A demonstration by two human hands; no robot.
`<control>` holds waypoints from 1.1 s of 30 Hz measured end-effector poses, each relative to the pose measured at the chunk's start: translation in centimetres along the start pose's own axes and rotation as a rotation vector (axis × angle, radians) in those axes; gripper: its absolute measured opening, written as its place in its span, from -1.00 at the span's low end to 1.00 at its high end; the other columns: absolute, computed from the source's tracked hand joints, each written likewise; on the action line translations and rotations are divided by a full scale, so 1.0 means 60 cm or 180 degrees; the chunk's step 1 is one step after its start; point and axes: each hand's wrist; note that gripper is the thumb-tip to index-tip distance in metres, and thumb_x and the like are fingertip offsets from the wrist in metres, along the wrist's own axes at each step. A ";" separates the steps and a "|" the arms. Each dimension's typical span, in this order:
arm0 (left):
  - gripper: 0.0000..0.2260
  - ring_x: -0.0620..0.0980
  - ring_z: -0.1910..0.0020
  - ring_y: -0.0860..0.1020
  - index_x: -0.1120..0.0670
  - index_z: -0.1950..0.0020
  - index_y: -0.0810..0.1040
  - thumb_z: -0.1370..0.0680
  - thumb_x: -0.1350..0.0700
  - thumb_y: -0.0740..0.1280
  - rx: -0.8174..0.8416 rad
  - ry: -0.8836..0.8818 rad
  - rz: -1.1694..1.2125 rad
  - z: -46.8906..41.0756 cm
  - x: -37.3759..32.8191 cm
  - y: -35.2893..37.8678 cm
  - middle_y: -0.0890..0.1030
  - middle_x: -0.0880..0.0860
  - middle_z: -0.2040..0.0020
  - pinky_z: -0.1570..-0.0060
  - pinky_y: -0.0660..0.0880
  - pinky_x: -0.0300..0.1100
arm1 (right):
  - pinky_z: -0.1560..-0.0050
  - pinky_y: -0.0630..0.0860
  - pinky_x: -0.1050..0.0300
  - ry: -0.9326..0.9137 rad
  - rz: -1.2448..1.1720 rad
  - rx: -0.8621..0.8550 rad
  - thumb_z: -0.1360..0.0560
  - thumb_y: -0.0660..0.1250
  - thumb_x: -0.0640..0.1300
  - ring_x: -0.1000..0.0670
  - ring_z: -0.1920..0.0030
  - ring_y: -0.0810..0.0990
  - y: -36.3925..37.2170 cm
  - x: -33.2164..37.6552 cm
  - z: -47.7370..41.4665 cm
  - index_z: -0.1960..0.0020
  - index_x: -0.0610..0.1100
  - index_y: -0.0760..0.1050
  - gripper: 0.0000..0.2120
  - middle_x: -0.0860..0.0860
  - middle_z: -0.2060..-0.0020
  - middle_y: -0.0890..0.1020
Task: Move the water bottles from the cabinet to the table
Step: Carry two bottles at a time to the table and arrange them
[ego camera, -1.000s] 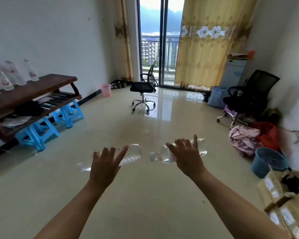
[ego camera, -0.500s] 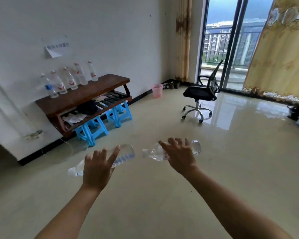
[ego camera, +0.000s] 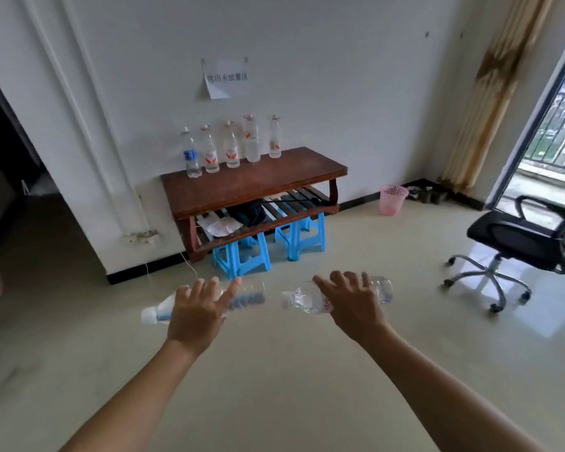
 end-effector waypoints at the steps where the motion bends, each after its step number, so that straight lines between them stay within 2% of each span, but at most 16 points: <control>1: -0.19 0.24 0.10 0.54 -0.02 -0.45 0.49 -0.21 0.09 0.64 0.0001 -0.0027 -0.0019 -0.040 0.028 0.007 0.58 0.20 -0.07 0.18 0.44 0.08 | -0.02 0.53 -0.28 -0.0002 -0.0001 0.0002 -0.23 0.50 -0.25 -0.24 0.12 0.58 0.001 -0.002 -0.049 -0.32 0.06 0.39 -0.29 -0.08 0.06 0.58; 6: -0.24 0.24 0.07 0.53 -0.03 -0.46 0.47 -0.27 0.09 0.59 0.0037 -0.0116 -0.0019 -0.199 0.110 0.049 0.57 0.20 -0.08 0.14 0.44 0.11 | -0.06 0.53 -0.31 0.0110 -0.0069 -0.0031 -0.25 0.52 -0.23 -0.25 0.10 0.59 0.032 -0.028 -0.243 -0.32 0.03 0.47 -0.34 -0.09 0.04 0.59; 11: -0.24 0.23 0.09 0.51 -0.02 -0.46 0.48 -0.28 0.07 0.61 0.0125 -0.0122 -0.0168 -0.373 0.160 0.137 0.56 0.20 -0.07 0.15 0.43 0.11 | -0.06 0.54 -0.31 0.0092 -0.0306 -0.0012 -0.29 0.55 -0.19 -0.25 0.09 0.61 0.136 -0.062 -0.438 -0.31 0.01 0.48 -0.38 -0.11 0.01 0.61; 15: -0.33 0.23 0.08 0.50 -0.03 -0.48 0.42 -0.38 0.23 0.47 0.0138 -0.0209 -0.0348 -0.541 0.205 0.192 0.57 0.19 -0.08 0.17 0.47 0.11 | 0.01 0.56 -0.31 0.0048 -0.0507 0.0000 -0.24 0.62 -0.16 -0.25 0.13 0.62 0.223 -0.100 -0.616 -0.29 -0.01 0.51 -0.35 -0.12 0.04 0.62; 18: -0.30 0.23 0.08 0.52 -0.02 -0.45 0.48 -0.32 0.27 0.51 0.0217 -0.0334 -0.0352 -0.663 0.249 0.212 0.58 0.19 -0.06 0.18 0.48 0.11 | 0.03 0.58 -0.29 -0.0002 -0.0654 0.0082 -0.24 0.63 -0.14 -0.24 0.12 0.63 0.254 -0.129 -0.763 -0.31 -0.01 0.50 -0.33 -0.13 0.02 0.63; 20: -0.29 0.22 0.11 0.51 -0.02 -0.44 0.50 -0.30 0.30 0.51 0.0120 -0.0452 -0.0422 -0.726 0.279 0.221 0.57 0.17 -0.04 0.17 0.47 0.10 | -0.01 0.57 -0.28 -0.0054 -0.0657 0.0069 -0.29 0.60 -0.14 -0.23 0.06 0.63 0.262 -0.143 -0.846 -0.35 0.02 0.44 -0.32 -0.11 -0.04 0.62; 23: -0.28 0.21 0.13 0.50 -0.03 -0.42 0.52 -0.27 0.25 0.56 0.0271 -0.0710 -0.0293 -0.805 0.323 0.249 0.57 0.16 -0.02 0.17 0.44 0.08 | -0.08 0.53 -0.26 -0.0146 -0.0723 0.0076 -0.36 0.54 -0.13 -0.21 -0.02 0.61 0.284 -0.146 -0.970 -0.38 0.06 0.34 -0.33 -0.08 -0.11 0.60; 29: -0.20 0.23 0.18 0.52 0.00 -0.40 0.54 -0.17 0.27 0.62 0.0646 -0.0930 -0.0231 -0.935 0.416 0.352 0.59 0.19 0.04 0.20 0.51 0.13 | -0.06 0.50 -0.18 -0.0465 -0.0763 0.0204 -0.38 0.51 -0.09 -0.17 0.00 0.60 0.358 -0.100 -1.171 -0.40 0.09 0.34 -0.35 -0.02 -0.07 0.58; 33: -0.18 0.25 0.15 0.55 0.01 -0.41 0.53 -0.16 0.23 0.67 0.0759 -0.1000 -0.0208 -1.051 0.512 0.448 0.62 0.21 0.01 0.20 0.54 0.17 | 0.00 0.53 -0.19 -0.0548 -0.0758 0.0196 -0.26 0.55 -0.14 -0.16 0.07 0.61 0.412 -0.054 -1.320 -0.34 0.11 0.37 -0.29 0.01 0.01 0.58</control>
Point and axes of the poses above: each hand's wrist, its own z-axis away from the middle knuckle, its own y-axis out of the palm, x = y × z
